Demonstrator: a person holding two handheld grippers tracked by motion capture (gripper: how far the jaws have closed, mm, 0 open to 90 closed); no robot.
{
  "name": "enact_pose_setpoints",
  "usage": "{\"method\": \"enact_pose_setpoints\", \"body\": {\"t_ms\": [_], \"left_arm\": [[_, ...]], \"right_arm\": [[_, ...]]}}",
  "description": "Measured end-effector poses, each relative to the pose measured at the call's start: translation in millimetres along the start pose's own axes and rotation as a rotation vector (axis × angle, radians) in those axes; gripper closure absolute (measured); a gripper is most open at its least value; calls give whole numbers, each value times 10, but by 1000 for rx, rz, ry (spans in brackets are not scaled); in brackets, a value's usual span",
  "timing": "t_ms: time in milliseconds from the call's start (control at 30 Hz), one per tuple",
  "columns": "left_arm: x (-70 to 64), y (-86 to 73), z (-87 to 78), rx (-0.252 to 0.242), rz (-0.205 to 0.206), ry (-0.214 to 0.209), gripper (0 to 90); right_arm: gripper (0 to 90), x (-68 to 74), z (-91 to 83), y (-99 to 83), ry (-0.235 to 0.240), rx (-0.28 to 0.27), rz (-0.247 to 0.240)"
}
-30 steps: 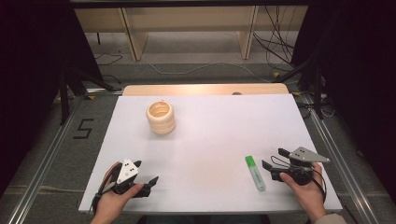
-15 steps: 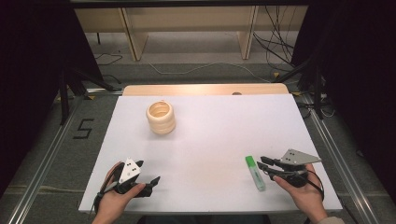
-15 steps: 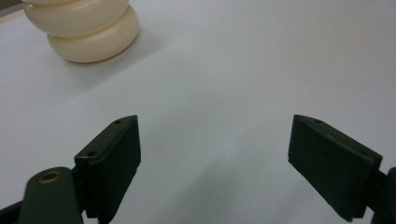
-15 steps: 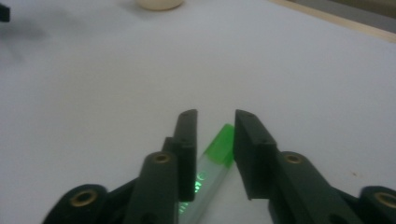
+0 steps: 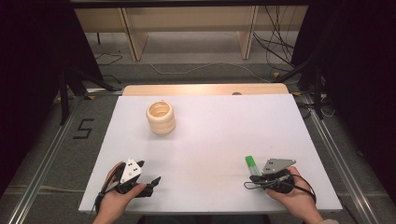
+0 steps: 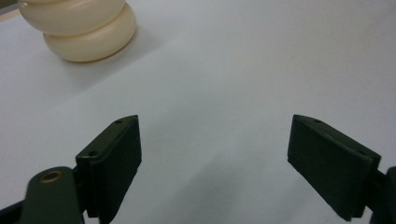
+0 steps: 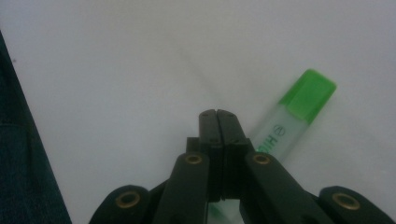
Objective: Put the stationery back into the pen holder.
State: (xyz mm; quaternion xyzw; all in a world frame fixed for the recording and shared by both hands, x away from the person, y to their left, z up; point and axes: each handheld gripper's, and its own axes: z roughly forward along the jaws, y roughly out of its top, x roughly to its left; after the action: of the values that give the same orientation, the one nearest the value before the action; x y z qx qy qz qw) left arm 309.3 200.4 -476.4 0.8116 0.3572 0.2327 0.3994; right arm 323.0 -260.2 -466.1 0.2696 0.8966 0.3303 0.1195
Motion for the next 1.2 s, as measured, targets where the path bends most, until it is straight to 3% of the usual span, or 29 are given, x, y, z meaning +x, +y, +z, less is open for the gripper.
{"method": "enact_pose_setpoints", "body": {"t_ms": [133, 767, 1000, 1200], "left_arm": [[-3, 2, 6, 1, 0, 4, 176], [-7, 9, 15, 3, 16, -2, 177], [-2, 9, 16, 4, 14, -3, 177], [-2, 8, 17, 3, 14, -1, 177]], "right_arm": [[900, 42, 43, -13, 9, 55, -10], [900, 53, 87, -4, 22, 126, 26], [900, -36, 29, -52, 19, 145, 48], [900, -135, -28, -90, -23, 165, 73]]}}
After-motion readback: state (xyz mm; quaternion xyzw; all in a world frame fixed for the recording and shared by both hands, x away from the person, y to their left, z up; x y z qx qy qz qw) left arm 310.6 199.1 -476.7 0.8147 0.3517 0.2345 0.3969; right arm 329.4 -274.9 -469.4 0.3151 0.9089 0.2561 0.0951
